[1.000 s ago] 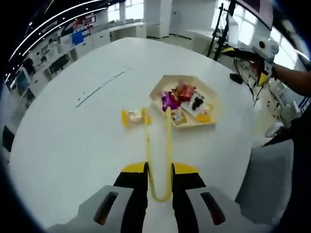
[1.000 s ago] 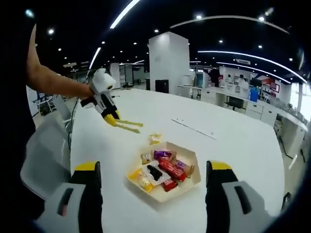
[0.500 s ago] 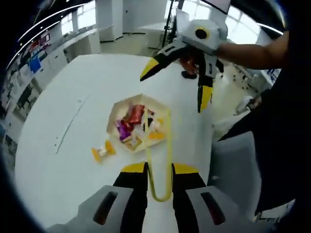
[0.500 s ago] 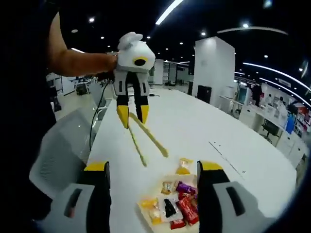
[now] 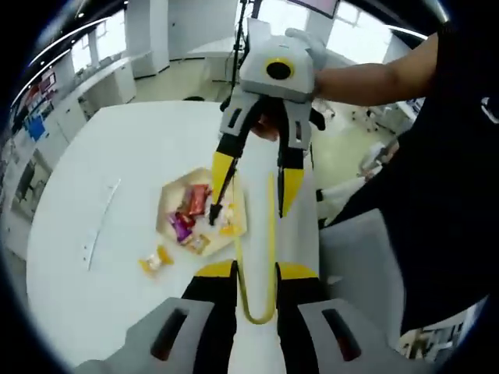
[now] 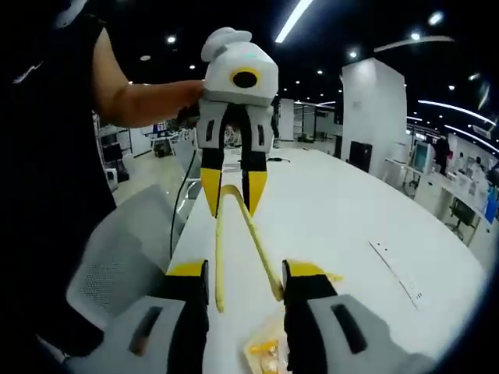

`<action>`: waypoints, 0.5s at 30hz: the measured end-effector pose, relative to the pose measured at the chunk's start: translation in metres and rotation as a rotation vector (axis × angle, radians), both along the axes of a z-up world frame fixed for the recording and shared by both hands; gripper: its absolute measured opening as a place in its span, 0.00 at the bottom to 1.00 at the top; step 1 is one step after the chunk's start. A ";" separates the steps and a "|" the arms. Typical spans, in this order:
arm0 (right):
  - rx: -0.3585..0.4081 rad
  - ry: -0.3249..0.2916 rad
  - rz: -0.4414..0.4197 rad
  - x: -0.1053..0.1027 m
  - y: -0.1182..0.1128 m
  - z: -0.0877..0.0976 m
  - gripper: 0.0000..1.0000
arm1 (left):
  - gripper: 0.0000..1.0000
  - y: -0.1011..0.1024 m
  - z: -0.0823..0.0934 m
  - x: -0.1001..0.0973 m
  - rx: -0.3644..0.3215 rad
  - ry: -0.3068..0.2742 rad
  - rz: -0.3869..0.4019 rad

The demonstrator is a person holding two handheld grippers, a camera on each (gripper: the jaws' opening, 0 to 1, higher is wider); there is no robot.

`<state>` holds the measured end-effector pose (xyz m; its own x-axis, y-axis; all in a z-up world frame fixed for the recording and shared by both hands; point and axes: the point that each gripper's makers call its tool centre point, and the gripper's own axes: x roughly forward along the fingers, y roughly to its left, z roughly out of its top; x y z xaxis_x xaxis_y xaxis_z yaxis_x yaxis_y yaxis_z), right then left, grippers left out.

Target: Place the target food into the container with the food tongs after gripping and lifting it, then release it inside without dropping or visibly crushing the food.

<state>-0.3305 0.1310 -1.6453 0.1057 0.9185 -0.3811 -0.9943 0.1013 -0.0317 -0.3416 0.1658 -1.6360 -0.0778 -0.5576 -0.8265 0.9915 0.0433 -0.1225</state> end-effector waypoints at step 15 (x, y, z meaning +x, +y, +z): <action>-0.010 0.048 0.000 -0.007 -0.004 0.011 0.04 | 0.20 -0.009 0.014 0.014 -0.181 -0.055 0.033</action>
<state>-0.3372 0.1270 -1.6347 0.0876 0.9144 -0.3951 -0.9947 0.1015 0.0145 -0.3279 0.1571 -1.6224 -0.0143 -0.6988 -0.7152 0.9954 0.0579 -0.0765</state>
